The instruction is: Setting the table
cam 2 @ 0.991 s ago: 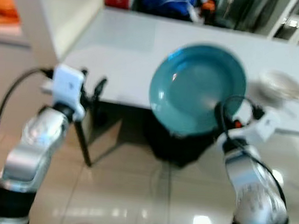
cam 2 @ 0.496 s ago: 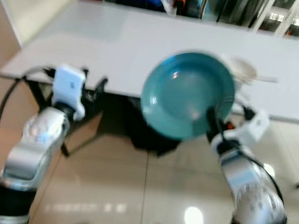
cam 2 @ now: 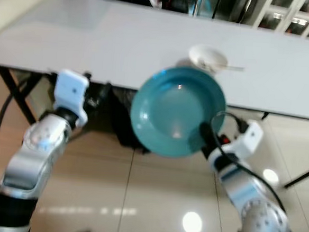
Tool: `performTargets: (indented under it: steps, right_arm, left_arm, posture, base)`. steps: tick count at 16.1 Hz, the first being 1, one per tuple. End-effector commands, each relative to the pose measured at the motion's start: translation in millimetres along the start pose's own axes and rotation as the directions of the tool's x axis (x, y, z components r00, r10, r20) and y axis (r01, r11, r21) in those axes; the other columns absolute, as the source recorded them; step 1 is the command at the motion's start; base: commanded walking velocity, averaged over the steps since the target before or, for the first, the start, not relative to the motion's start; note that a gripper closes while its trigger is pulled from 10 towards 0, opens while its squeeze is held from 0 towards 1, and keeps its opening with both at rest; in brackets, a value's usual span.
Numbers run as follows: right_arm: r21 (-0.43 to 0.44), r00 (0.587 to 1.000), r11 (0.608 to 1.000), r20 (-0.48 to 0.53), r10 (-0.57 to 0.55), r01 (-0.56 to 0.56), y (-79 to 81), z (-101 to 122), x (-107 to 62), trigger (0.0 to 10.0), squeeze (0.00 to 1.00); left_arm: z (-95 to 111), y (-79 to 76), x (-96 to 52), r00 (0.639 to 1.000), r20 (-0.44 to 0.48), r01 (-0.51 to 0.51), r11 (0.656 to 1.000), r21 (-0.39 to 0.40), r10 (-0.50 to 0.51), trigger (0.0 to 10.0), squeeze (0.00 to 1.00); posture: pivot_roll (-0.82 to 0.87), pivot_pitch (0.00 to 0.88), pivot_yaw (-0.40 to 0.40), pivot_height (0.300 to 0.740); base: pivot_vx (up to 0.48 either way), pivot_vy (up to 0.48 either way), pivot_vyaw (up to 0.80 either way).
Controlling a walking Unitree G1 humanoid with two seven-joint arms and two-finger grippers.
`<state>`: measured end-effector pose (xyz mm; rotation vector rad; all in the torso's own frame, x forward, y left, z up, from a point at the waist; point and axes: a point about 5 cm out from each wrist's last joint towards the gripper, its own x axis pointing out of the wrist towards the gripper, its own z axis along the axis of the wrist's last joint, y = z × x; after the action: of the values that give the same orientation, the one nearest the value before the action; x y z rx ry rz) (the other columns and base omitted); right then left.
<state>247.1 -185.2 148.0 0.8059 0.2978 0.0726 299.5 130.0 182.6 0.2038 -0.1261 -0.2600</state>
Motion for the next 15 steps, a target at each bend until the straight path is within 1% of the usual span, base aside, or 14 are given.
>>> performTargets:
  steps: [1, 2, 3, 4, 6, 7, 8, 9, 10, 15]
  right_arm:
    - [0.006, 0.999, 1.000, 0.024, -0.022, 0.022, -2.8, 3.9, -4.8, 10.0, 0.00]
    - [0.010, 0.999, 0.999, 0.021, -0.032, 0.032, -3.5, 2.1, -4.4, 10.0, 0.00]
    - [-0.020, 0.999, 0.999, 0.006, -0.042, 0.042, -4.0, -0.6, -4.6, 10.0, 0.00]
    - [-0.074, 0.999, 0.997, -0.015, -0.038, 0.037, -3.3, -3.6, -6.1, 10.0, 0.00]
    - [-0.065, 0.999, 0.997, -0.021, -0.039, 0.037, -2.9, -5.3, -6.8, 10.0, 0.00]
    - [-0.054, 0.998, 0.997, -0.038, -0.048, 0.046, -4.3, -7.4, -6.6, 10.0, 0.00]
    - [-0.062, 0.997, 0.997, -0.055, -0.057, 0.053, -5.6, -9.2, -5.6, 10.0, 0.00]
    - [-0.068, 0.996, 0.996, -0.064, -0.057, 0.053, -5.6, -10.3, -4.2, 10.0, 0.00]
    - [-0.078, 0.996, 0.996, -0.072, -0.054, 0.048, -4.9, -11.4, -2.6, 10.0, 0.00]
    - [-0.077, 0.996, 0.997, -0.084, -0.026, 0.020, -0.6, -12.4, 1.8, 10.0, 0.00]
  left_arm:
    - [4.9, -7.8, 2.6, 0.999, 0.017, 0.037, 0.999, -0.005, -0.037, 10.0, 0.00]
    - [7.6, -8.6, 2.6, 0.998, 0.034, 0.056, 0.998, -0.002, -0.055, 10.0, 0.00]
    - [9.7, -9.9, 2.3, 0.995, 0.047, 0.090, 0.996, -0.010, -0.089, 10.0, 0.00]
    - [10.3, -12.2, 1.0, 0.991, 0.055, 0.122, 0.992, -0.031, -0.121, 10.0, 0.00]
    - [9.3, -14.7, 0.6, 0.990, 0.052, 0.135, 0.991, -0.014, -0.134, 10.0, 0.00]
    - [8.8, -15.9, 0.6, 0.989, 0.050, 0.140, 0.990, -0.013, -0.139, 10.0, 0.00]
    - [9.1, -16.9, 0.7, 0.988, 0.051, 0.146, 0.989, -0.016, -0.145, 10.0, 0.00]
    - [9.4, -17.4, 0.6, 0.987, 0.051, 0.155, 0.988, -0.018, -0.154, 10.0, 0.00]
    - [9.6, -16.8, 0.1, 0.986, 0.050, 0.160, 0.987, -0.017, -0.159, 10.0, 0.00]
    - [8.2, -8.8, -4.4, 0.989, 0.043, 0.143, 0.990, -0.007, -0.143, 10.0, 0.00]
  posture:
    - [-0.03, 0.042, -0.017, 0.740]
    - [-0.03, 0.038, -0.013, 0.740]
    - [-0.03, 0.038, -0.008, 0.740]
    - [-0.03, 0.038, -0.003, 0.740]
    - [-0.04, 0.038, 0.003, 0.740]
    - [-0.04, 0.041, 0.006, 0.740]
    - [-0.04, 0.040, 0.005, 0.740]
    - [-0.03, 0.040, 0.001, 0.740]
    - [-0.03, 0.041, 0.000, 0.740]
    - [-0.02, 0.043, -0.008, 0.740]
  base:
    - [0.000, 0.000, 0.00]
    - [0.000, 0.000, 0.00]
    - [0.000, 0.000, 0.00]
    - [0.334, 0.000, 0.00]
    - [0.345, 0.000, 0.00]
    - [0.356, 0.000, 0.00]
    - [0.356, 0.000, 0.00]
    - [0.364, 0.000, -0.79]
    - [0.364, 0.000, -0.79]
    - [0.365, 0.000, 0.00]
